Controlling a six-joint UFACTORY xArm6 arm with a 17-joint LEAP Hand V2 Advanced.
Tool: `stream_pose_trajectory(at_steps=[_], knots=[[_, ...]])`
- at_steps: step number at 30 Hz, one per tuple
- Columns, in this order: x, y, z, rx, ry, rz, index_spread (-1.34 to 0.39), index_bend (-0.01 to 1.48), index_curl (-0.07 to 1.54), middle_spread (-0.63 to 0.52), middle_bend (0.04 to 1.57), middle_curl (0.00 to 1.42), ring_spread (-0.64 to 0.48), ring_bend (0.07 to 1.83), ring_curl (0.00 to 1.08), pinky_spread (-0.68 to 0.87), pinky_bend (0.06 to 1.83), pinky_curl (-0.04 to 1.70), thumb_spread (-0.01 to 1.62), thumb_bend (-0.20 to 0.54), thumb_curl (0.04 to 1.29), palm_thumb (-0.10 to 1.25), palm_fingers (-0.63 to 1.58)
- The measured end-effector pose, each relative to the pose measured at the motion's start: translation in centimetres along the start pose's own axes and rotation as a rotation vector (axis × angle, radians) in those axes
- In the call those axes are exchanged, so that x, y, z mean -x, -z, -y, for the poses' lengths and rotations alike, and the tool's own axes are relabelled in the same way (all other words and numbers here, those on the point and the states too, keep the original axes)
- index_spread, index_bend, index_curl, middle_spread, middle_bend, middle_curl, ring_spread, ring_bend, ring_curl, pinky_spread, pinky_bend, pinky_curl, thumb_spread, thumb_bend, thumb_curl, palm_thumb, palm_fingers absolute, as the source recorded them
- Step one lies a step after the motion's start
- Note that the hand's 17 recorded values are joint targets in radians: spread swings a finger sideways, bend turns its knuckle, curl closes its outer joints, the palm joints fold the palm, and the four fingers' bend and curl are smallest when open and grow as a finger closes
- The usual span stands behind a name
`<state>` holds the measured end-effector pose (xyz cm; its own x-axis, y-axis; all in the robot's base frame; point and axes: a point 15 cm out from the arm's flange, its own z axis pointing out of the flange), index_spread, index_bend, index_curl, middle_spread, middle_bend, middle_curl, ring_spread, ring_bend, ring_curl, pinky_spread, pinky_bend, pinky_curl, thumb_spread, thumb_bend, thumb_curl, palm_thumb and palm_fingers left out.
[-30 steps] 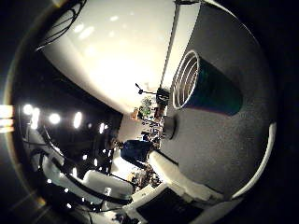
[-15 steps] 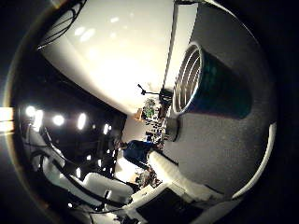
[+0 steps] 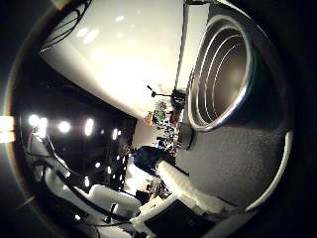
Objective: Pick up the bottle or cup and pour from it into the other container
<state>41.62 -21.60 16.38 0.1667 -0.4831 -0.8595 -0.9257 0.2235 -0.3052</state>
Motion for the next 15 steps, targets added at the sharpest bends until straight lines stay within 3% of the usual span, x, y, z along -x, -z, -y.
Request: stream_pose_trajectory(at_steps=[9, 15], knots=[[0.5, -1.7, -0.1, 0.030, -0.001, 0.016, -0.15, 0.14, 0.23, 0.14, 0.27, 0.34, 0.17, 0.47, 0.27, 0.39, 0.58, 0.31, 0.94, -0.025, 0.31, 0.57, 0.11], [1.0, -2.8, -0.1, 0.053, 0.006, 0.025, -0.13, 0.15, 0.24, 0.08, 0.34, 0.36, 0.08, 0.58, 0.29, 0.35, 0.59, 0.29, 0.96, -0.024, 0.31, 0.62, 0.24]])
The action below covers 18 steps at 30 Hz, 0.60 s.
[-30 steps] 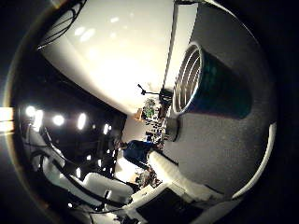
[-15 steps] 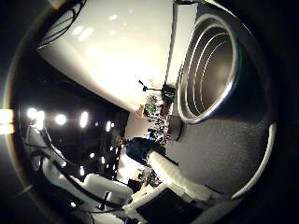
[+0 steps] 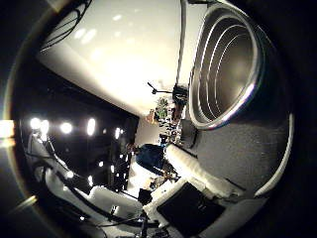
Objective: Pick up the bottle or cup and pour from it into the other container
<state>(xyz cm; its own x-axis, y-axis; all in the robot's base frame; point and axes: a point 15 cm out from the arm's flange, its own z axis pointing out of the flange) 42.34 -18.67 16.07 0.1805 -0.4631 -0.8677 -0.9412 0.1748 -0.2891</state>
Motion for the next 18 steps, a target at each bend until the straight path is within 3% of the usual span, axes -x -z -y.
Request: stream_pose_trajectory(at_steps=[4, 7, 12, 15, 18], knots=[[0.1, -0.6, 0.0, 0.011, -0.005, 0.008, -0.13, 0.15, 0.24, 0.02, 0.43, 0.38, -0.01, 0.68, 0.30, 0.24, 0.59, 0.27, 0.96, -0.019, 0.32, 0.67, 0.34], [0.3, -0.8, 0.0, 0.017, -0.003, 0.012, -0.16, 0.14, 0.24, -0.04, 0.53, 0.42, -0.09, 0.82, 0.34, 0.07, 0.63, 0.26, 0.96, -0.018, 0.33, 0.71, 0.47], [0.7, -1.1, 0.0, 0.025, -0.001, 0.024, -0.25, 0.17, 0.25, -0.17, 0.70, 0.52, -0.22, 1.06, 0.44, -0.40, 0.92, 0.33, 0.96, -0.021, 0.35, 0.77, 0.74], [1.1, -1.2, 0.0, 0.030, 0.002, 0.032, -0.32, 0.20, 0.29, -0.23, 0.78, 0.59, -0.25, 1.11, 0.48, -0.50, 1.02, 0.38, 0.96, -0.020, 0.37, 0.80, 0.84], [1.5, -1.1, 0.0, 0.032, 0.003, 0.041, -0.38, 0.26, 0.36, -0.27, 0.84, 0.66, -0.27, 1.13, 0.52, -0.50, 1.08, 0.44, 0.95, -0.020, 0.38, 0.82, 0.93]])
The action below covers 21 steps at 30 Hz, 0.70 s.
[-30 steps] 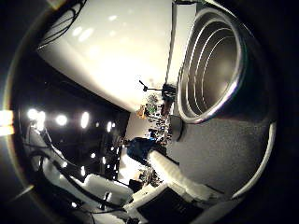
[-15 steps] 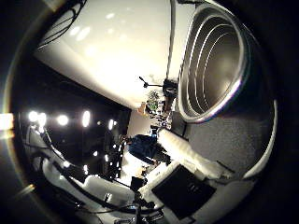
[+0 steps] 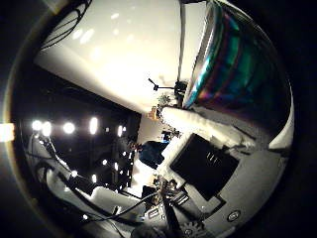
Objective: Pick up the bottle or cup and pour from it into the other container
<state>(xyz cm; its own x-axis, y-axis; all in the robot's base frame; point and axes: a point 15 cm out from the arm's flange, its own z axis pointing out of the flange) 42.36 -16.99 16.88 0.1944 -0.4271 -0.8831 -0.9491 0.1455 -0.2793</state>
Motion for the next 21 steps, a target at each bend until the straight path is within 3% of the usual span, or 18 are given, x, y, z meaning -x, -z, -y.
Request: stream_pose_trajectory(at_steps=[6, 21], knots=[[0.5, 0.1, 0.1, 0.001, 0.004, 0.008, -0.47, 0.42, 0.55, -0.31, 0.93, 0.79, -0.28, 1.21, 0.60, -0.42, 1.18, 0.58, 0.93, -0.017, 0.43, 0.88, 0.97], [1.8, -0.1, 0.5, -0.009, 0.005, 0.044, -0.54, 0.68, 1.02, -0.34, 1.12, 1.04, -0.26, 1.48, 0.76, -0.28, 1.33, 0.95, 0.85, -0.020, 0.54, 0.97, 0.77]])
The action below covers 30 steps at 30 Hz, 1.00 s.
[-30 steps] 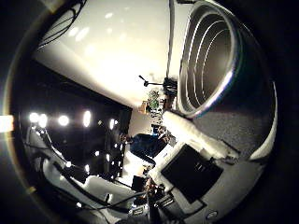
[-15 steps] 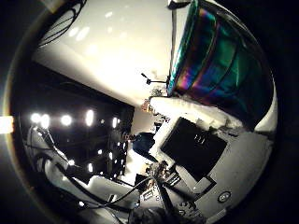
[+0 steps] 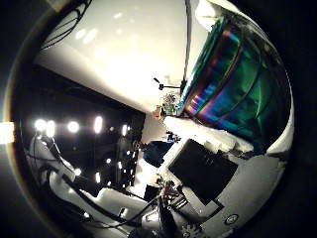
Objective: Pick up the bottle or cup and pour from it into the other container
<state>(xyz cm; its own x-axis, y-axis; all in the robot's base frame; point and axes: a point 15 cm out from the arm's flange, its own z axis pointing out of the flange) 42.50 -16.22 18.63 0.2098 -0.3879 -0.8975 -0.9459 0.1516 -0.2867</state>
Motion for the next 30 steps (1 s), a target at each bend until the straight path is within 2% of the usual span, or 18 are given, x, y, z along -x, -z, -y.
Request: stream_pose_trajectory(at_steps=[7, 20, 22, 23, 30], knots=[[1.3, 0.0, 0.3, -0.006, 0.012, 0.029, -0.54, 0.73, 1.10, -0.34, 1.17, 1.10, -0.25, 1.53, 0.78, -0.25, 1.33, 1.06, 0.83, -0.021, 0.57, 0.98, 0.72], [6.0, 0.9, 1.0, 0.002, 0.086, 0.014, -0.53, 0.74, 1.14, -0.34, 1.18, 1.12, -0.25, 1.55, 0.79, -0.24, 1.29, 1.19, 0.84, -0.024, 0.58, 0.98, 0.70], [7.6, 0.7, 1.4, 0.015, 0.115, 0.004, -0.53, 0.74, 1.14, -0.34, 1.18, 1.12, -0.25, 1.55, 0.79, -0.24, 1.29, 1.20, 0.83, -0.024, 0.58, 0.98, 0.70], [10.5, 0.3, 2.0, 0.042, 0.162, -0.031, -0.53, 0.74, 1.14, -0.34, 1.18, 1.12, -0.25, 1.55, 0.79, -0.24, 1.28, 1.20, 0.83, -0.024, 0.58, 0.98, 0.70], [16.4, -3.2, 2.6, 0.169, 0.250, -0.108, -0.53, 0.74, 1.15, -0.34, 1.16, 1.13, -0.25, 1.54, 0.78, -0.25, 1.28, 1.21, 0.83, -0.024, 0.58, 0.97, 0.73]])
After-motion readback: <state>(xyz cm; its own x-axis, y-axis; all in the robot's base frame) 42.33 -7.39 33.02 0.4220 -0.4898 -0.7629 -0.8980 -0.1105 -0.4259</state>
